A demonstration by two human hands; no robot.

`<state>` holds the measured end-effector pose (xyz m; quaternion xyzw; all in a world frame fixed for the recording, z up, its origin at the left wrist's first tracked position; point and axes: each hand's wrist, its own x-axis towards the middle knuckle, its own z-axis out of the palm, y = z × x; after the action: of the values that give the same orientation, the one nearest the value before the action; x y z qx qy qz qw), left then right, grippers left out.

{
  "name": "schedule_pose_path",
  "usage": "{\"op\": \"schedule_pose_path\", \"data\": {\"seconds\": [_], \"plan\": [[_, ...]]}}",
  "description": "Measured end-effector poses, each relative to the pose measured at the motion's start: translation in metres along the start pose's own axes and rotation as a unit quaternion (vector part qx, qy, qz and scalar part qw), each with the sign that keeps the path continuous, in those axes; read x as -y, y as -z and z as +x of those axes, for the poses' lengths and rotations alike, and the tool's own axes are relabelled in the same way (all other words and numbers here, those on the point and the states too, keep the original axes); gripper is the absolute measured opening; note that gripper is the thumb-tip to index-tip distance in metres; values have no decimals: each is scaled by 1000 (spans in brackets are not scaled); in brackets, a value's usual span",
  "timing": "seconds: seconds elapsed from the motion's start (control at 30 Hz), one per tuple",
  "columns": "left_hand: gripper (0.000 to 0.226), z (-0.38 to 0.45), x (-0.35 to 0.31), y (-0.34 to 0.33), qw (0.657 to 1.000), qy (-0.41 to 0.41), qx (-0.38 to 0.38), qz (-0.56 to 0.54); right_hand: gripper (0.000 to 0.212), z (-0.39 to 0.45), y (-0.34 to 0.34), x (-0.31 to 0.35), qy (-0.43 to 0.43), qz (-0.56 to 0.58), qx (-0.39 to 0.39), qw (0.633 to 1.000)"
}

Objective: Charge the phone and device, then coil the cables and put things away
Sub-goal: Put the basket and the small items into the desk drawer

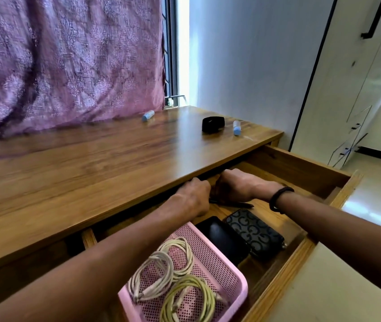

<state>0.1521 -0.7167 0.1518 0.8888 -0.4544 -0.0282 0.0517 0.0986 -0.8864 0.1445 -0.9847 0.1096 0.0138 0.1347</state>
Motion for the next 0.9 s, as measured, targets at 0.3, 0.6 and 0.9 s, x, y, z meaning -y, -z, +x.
{"op": "schedule_pose_path", "data": {"seconds": [0.3, 0.6, 0.9], "plan": [[20, 13, 22, 31, 964, -100, -232, -88, 6, -8, 39, -8, 89, 132, -62, 985], [39, 109, 42, 31, 946, 59, -278, -158, 16, 50, 64, -49, -51, 150, -305, 939], [72, 195, 31, 33, 943, 140, -282, -105, 52, 118, 70, -72, -170, 136, -384, 897]]}}
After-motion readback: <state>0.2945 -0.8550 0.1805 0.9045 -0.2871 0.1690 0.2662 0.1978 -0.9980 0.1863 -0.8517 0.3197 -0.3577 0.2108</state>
